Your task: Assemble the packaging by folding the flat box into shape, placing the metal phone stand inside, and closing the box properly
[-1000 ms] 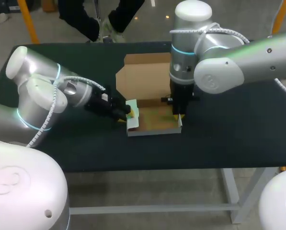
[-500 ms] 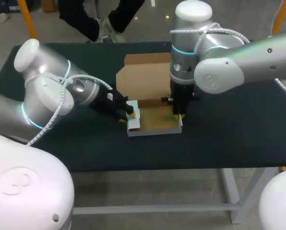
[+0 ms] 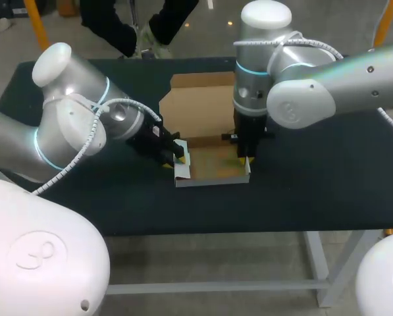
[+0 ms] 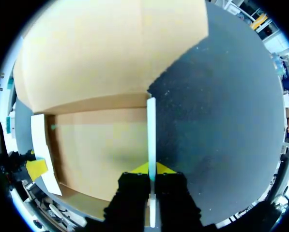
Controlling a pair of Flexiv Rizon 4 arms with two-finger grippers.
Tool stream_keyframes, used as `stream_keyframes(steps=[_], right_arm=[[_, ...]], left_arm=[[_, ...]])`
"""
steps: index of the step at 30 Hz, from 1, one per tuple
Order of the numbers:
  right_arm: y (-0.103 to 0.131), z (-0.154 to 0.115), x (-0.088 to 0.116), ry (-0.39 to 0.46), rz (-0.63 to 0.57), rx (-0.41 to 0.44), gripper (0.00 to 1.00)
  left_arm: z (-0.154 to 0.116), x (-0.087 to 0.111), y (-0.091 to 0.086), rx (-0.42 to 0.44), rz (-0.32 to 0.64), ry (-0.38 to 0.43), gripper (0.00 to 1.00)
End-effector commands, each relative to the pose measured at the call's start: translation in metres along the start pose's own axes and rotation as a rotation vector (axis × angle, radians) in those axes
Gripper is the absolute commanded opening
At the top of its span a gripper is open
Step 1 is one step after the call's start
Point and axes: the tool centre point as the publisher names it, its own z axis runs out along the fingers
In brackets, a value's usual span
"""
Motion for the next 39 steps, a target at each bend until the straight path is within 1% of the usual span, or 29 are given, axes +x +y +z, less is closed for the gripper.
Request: stream_keyframes(steps=[1, 12, 29, 34, 39], right_arm=[[0.000, 0.000, 0.002, -0.002, 0.000, 0.003, 0.00], [0.000, 0.000, 0.002, -0.002, 0.000, 0.003, 0.00], [0.000, 0.000, 0.002, -0.002, 0.000, 0.003, 0.00], [0.000, 0.000, 0.002, -0.002, 0.000, 0.003, 0.00], [0.000, 0.000, 0.002, -0.002, 0.000, 0.003, 0.00]], left_arm=[[0.001, 0.002, -0.003, -0.008, -0.006, -0.137, 0.40], [0.003, 0.000, -0.006, -0.009, -0.004, -0.326, 0.35], [0.005, -0.009, -0.012, -0.059, -0.020, -0.467, 0.28], [0.008, -0.010, -0.013, -0.044, -0.019, -0.510, 0.27], [0.011, -0.011, -0.014, -0.024, -0.022, -0.555, 0.22]])
